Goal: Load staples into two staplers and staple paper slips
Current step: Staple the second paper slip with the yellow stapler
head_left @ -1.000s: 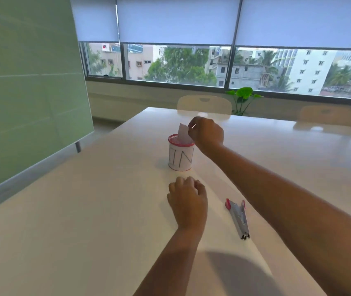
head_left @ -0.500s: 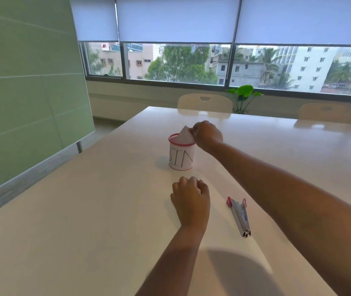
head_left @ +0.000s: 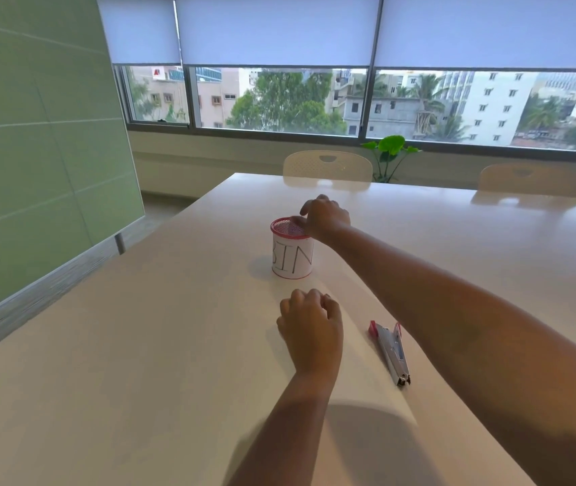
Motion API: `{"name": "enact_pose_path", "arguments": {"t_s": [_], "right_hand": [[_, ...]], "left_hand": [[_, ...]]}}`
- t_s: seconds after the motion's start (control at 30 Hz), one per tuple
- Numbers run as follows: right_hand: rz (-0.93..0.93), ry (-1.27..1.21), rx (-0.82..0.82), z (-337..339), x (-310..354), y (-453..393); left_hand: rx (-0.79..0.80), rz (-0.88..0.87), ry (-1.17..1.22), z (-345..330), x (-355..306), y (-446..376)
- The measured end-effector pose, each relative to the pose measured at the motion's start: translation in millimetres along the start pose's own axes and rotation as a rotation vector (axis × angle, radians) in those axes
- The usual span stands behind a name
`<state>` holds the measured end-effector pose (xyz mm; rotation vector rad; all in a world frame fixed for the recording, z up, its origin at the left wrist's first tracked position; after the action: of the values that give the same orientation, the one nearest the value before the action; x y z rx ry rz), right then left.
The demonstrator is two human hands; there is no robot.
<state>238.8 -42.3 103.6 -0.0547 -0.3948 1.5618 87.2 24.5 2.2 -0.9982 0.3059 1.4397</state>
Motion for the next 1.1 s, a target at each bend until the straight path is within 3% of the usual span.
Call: {"name": "enact_pose_path", "arguments": {"t_s": [0.27, 0.53, 0.8, 0.93, 1.1], "right_hand": [[0.089, -0.069, -0.07, 28, -26, 61], [-0.037, -0.027, -0.034, 52, -102, 149], [-0.3, -0.188, -0.02, 49, -168, 237], [-0.295, -0.376, -0.075, 29, -166, 275], [-0.29, -0.328, -0.025, 11, -151, 303]], "left_hand": [[-0.021, -0.029, -0.047, -2, -3, -1], [-0.015, -0.167, -0.126, 0, -10, 2], [-0.046, -0.534, -0.369, 2, -33, 31], [0.036, -0.693, -0.348, -5, -44, 56], [0.163, -0.572, -0.217, -7, -39, 69]]}}
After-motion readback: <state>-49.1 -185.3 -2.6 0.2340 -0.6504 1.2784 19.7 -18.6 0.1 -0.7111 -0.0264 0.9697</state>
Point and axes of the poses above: each hand's wrist, its own y-axis away from the middle knuckle, its own z-axis out of the back of the hand, x = y × z, the point moved 3 cm from there along -y, towards the middle knuckle, and after that the axes turned 5 degrees about x, right-handed, at the moved point
